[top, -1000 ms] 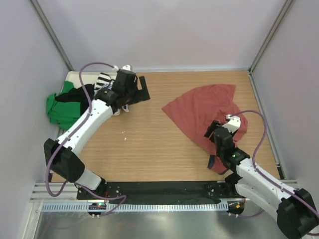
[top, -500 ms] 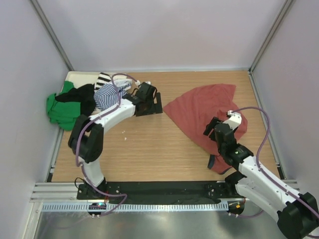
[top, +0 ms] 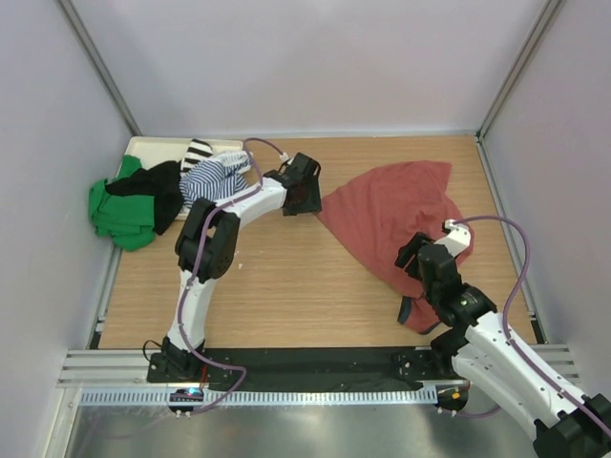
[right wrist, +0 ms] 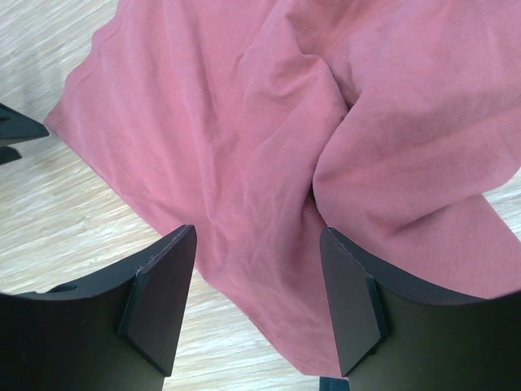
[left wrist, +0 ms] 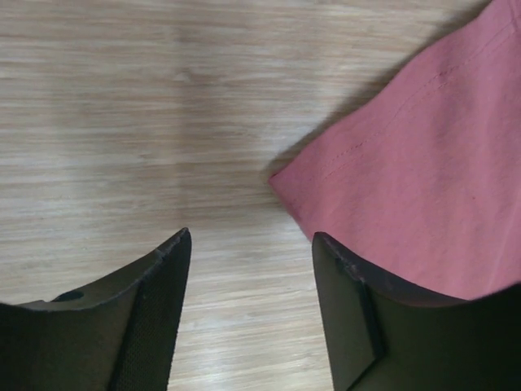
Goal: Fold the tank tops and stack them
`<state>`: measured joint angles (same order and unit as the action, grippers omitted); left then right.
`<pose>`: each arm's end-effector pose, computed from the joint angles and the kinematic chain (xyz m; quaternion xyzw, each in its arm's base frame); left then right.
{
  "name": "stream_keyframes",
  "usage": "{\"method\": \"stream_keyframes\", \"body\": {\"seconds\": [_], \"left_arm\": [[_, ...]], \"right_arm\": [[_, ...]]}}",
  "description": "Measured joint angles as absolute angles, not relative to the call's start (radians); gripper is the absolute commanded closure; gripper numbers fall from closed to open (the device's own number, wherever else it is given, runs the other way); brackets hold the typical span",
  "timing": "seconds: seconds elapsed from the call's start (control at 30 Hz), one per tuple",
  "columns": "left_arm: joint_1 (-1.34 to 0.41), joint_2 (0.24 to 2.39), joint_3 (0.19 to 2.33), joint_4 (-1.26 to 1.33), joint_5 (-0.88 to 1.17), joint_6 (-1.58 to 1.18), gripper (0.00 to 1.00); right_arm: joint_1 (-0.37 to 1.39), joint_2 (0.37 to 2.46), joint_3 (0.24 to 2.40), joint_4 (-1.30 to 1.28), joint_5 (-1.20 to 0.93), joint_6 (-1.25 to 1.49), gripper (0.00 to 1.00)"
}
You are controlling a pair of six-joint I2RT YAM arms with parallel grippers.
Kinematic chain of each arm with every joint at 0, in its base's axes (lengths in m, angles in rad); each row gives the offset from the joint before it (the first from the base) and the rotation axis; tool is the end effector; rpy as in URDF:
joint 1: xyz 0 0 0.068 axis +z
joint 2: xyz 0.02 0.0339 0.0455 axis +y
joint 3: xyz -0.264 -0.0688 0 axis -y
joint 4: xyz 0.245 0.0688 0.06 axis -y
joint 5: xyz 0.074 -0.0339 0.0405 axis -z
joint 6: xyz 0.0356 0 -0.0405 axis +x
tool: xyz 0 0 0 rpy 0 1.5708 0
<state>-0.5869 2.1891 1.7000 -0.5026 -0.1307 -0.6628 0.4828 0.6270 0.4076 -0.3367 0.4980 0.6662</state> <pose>0.4000 -0.2605 0.1750 -0.0549 0.9549 -0.1159 0.2677 0.1388 0.0536 0.2181 0.1968 0.8326 0.0751 0.5123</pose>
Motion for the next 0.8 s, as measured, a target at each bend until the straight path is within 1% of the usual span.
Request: {"method": "stream_keyframes", "body": {"seconds": [0.17, 0.33, 0.4, 0.53, 0.57, 0.63, 0.67, 0.73, 0.77, 0.8], "left_arm": [[-0.587, 2.255, 1.818, -0.569, -0.130, -0.671, 0.49], [-0.587, 2.341, 1.943, -0.641, -0.124, -0.667, 0.51], [-0.589, 2.371, 1.994, -0.675, -0.124, -0.663, 0.55], [-0.593, 2.429, 2.100, -0.742, -0.131, -0.649, 0.64], [-0.594, 2.436, 2.111, -0.748, -0.133, -0.646, 0.68], [-0.597, 2.439, 2.117, -0.760, -0.142, -0.644, 0.71], [-0.599, 2.439, 2.117, -0.764, -0.149, -0.645, 0.77], [-0.604, 2.439, 2.117, -0.772, -0.162, -0.646, 0.80], [-0.607, 2.439, 2.116, -0.775, -0.166, -0.646, 0.88], [-0.609, 2.436, 2.112, -0.775, -0.169, -0.646, 0.92]], "right_arm": [[0.483, 0.601, 0.400, -0.343, 0.490, 0.684, 0.32], [0.483, 0.575, 0.390, -0.354, 0.487, 0.692, 0.33], [0.483, 0.569, 0.390, -0.358, 0.487, 0.692, 0.33], [0.483, 0.559, 0.390, -0.367, 0.487, 0.695, 0.34], [0.483, 0.554, 0.390, -0.369, 0.487, 0.696, 0.34], [0.483, 0.548, 0.390, -0.373, 0.487, 0.699, 0.35], [0.483, 0.547, 0.390, -0.375, 0.487, 0.700, 0.35], [0.483, 0.547, 0.390, -0.378, 0.487, 0.704, 0.35], [0.483, 0.548, 0.390, -0.379, 0.487, 0.707, 0.35], [0.483, 0.548, 0.390, -0.383, 0.487, 0.707, 0.35]]}}
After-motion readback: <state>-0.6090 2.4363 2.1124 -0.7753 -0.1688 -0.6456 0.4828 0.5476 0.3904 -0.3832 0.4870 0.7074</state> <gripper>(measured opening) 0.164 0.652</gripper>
